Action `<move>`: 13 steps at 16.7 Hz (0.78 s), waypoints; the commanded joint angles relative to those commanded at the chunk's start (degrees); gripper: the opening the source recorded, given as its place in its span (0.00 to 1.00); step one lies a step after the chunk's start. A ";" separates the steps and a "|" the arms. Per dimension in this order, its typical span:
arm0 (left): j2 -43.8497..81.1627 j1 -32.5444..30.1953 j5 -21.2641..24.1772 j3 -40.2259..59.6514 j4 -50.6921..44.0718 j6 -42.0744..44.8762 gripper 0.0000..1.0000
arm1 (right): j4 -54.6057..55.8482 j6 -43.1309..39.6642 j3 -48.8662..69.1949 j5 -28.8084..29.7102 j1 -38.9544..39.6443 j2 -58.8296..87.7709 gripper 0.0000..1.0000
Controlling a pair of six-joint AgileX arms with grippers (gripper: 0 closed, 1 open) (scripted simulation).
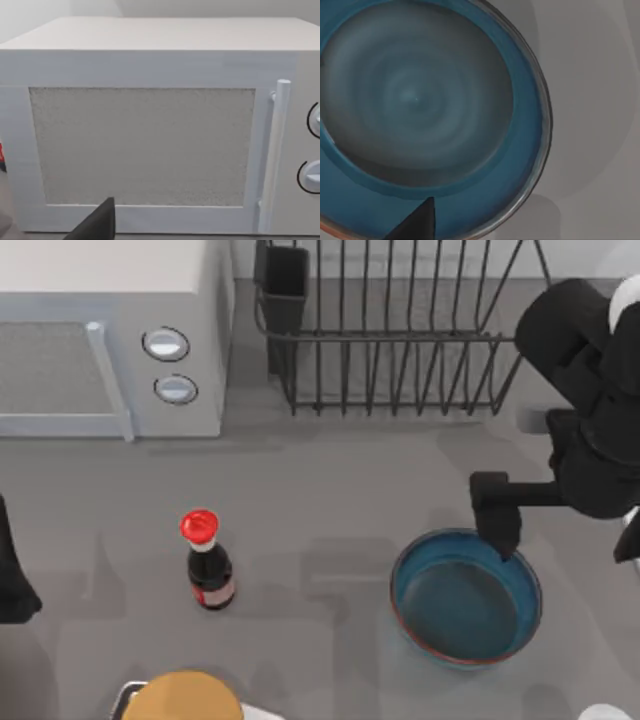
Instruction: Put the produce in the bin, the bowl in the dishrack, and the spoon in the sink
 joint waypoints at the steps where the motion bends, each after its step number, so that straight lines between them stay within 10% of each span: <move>1: 0.00 0.00 0.00 0.00 0.00 0.00 1.00 | 1.95 0.01 -1.38 0.01 0.04 0.62 1.00; 13: 0.00 0.00 0.00 0.00 0.00 0.00 1.00 | 20.41 0.44 -13.50 0.02 0.37 6.69 1.00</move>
